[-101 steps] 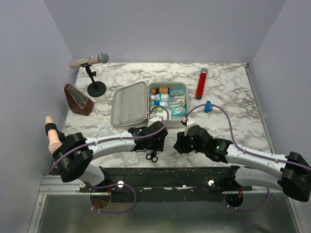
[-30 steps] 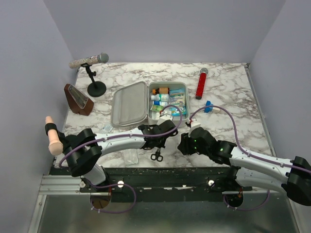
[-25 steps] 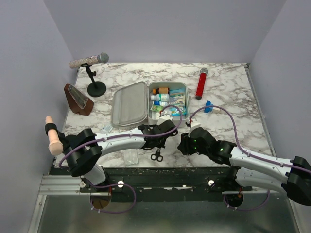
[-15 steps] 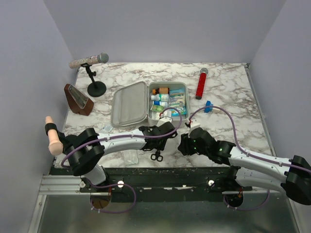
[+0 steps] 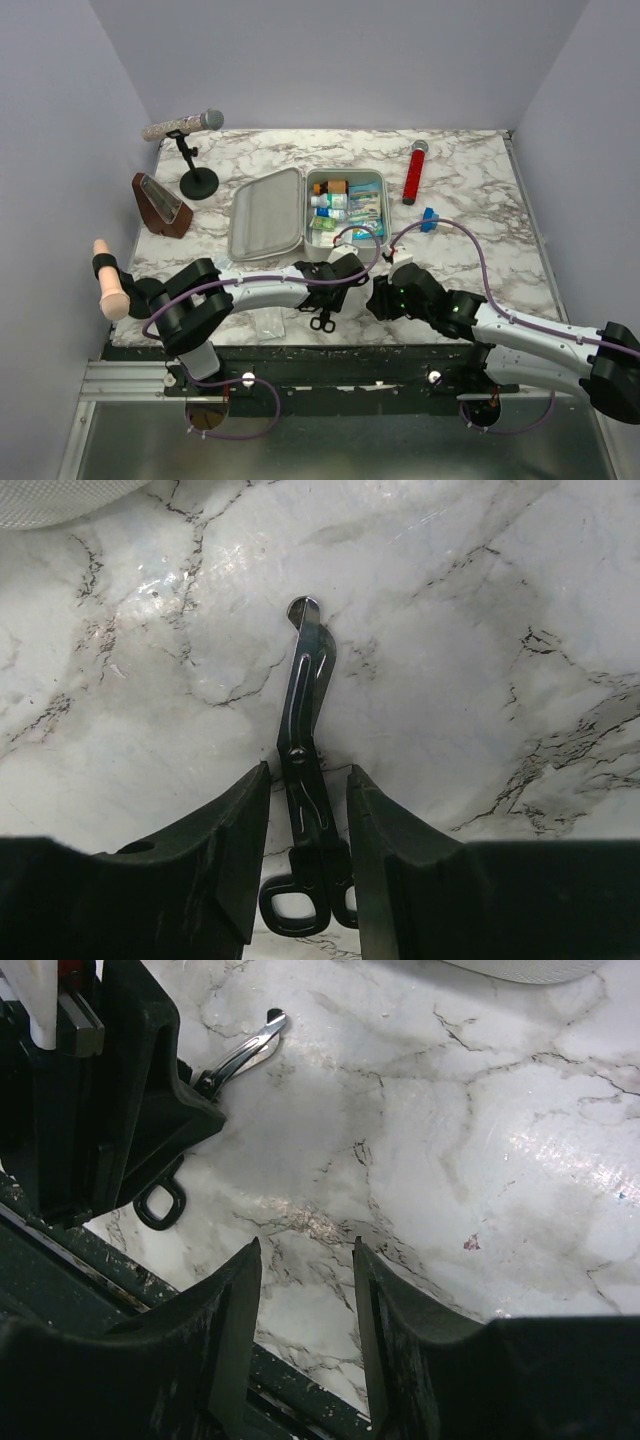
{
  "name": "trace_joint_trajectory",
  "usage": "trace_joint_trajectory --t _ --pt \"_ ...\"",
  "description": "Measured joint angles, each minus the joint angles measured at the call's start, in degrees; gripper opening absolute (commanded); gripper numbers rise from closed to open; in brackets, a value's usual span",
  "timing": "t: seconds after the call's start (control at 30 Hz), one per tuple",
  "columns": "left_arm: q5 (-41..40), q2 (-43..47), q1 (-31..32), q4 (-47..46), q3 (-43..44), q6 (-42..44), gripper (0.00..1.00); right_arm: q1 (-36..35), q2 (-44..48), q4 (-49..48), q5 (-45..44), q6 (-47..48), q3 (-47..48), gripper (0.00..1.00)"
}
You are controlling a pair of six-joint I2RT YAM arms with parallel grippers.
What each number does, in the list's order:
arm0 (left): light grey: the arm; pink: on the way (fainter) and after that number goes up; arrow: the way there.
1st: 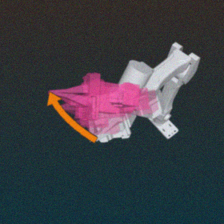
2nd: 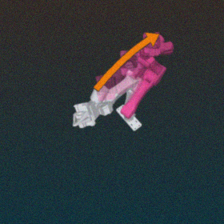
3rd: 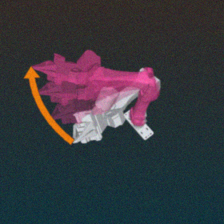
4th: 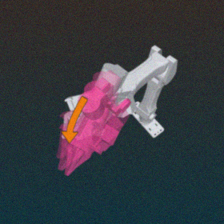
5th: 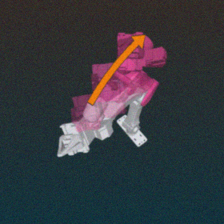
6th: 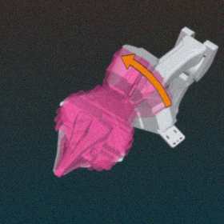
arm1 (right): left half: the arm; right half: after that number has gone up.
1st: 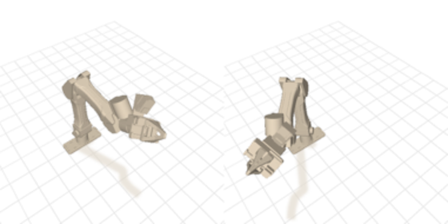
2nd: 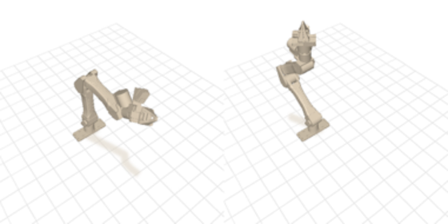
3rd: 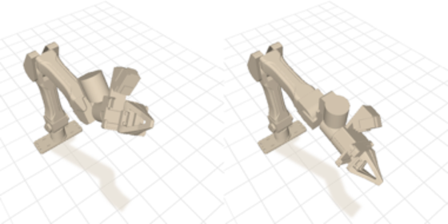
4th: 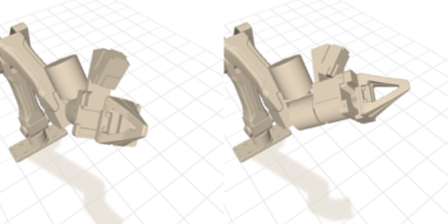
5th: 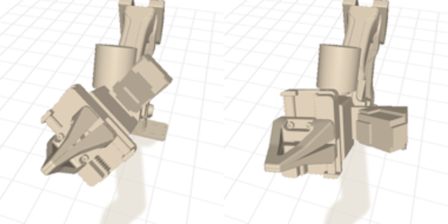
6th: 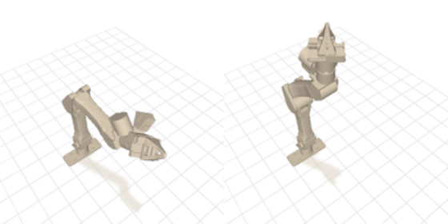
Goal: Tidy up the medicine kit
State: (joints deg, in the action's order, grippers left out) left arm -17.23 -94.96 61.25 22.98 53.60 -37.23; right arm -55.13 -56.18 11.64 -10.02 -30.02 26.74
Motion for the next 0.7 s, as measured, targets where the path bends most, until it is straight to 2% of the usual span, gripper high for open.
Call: trace_joint_trajectory --t 0.17,0.4,0.6,0.7 --pt "0.4 0.0 -0.6 -0.5 0.0 0.0 0.44 0.0 0.0 0.0 0.0 0.0 -0.2 0.51" --pt "3.0 0.0 -3.6 -1.5 -0.1 0.2 0.34 0.0 0.0 0.0 0.0 0.0 -0.6 0.50" --pt "3.0 -0.2 -4.0 -1.7 0.0 1.1 0.31 0.0 0.0 0.0 0.0 0.0 -0.6 0.51" --pt "3.0 -0.3 -4.0 -1.7 0.0 1.5 0.22 0.0 0.0 0.0 0.0 0.0 -0.6 0.51"
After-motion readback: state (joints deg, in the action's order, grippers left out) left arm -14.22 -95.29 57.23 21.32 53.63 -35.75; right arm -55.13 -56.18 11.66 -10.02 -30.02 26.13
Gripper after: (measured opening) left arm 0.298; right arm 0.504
